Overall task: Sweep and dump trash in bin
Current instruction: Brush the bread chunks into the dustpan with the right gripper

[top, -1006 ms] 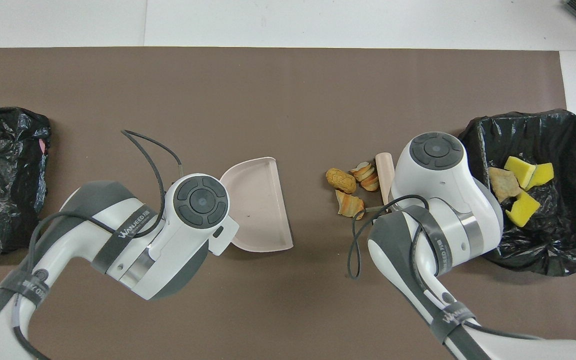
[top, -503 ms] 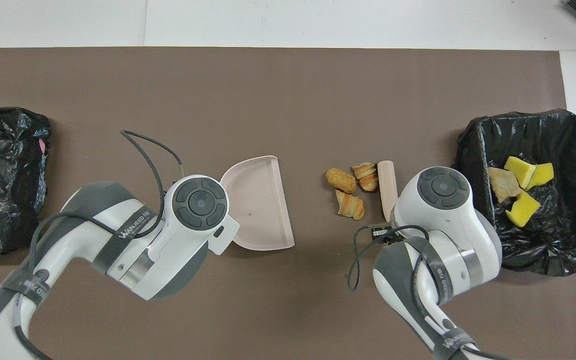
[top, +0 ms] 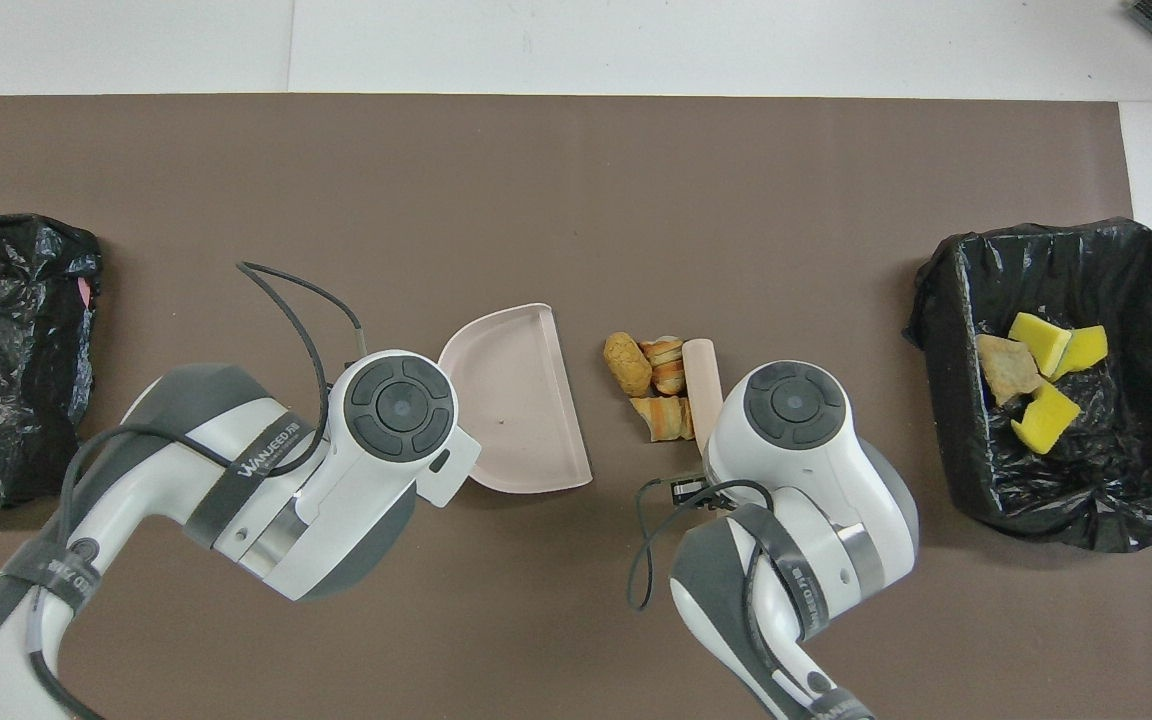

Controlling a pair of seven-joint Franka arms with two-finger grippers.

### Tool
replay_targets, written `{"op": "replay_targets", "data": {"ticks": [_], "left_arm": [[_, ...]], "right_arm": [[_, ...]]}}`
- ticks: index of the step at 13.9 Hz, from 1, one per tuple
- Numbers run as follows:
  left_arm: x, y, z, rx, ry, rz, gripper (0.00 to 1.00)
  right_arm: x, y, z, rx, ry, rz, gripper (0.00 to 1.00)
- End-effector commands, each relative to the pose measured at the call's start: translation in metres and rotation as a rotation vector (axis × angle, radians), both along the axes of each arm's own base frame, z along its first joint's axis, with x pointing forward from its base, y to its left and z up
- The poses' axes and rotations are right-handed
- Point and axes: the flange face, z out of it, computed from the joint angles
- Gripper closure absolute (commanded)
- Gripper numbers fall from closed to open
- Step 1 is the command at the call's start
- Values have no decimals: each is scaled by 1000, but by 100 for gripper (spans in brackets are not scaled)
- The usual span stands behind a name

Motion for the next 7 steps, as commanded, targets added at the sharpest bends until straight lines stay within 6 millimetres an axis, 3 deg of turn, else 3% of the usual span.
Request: {"op": "replay_targets", "data": {"ticks": [1,4,7], "left_arm": [[-9,3,2,0,-26,8,100],[-10,3,1,-2,-27,5,100],[-9,2,1,-11,-34,4,100]], "right_arm": [[-6,56,-2,64,16,31,100],[-12,106,9,168,38,31,100],[-18,140,22,303,59,-40,100]]}}
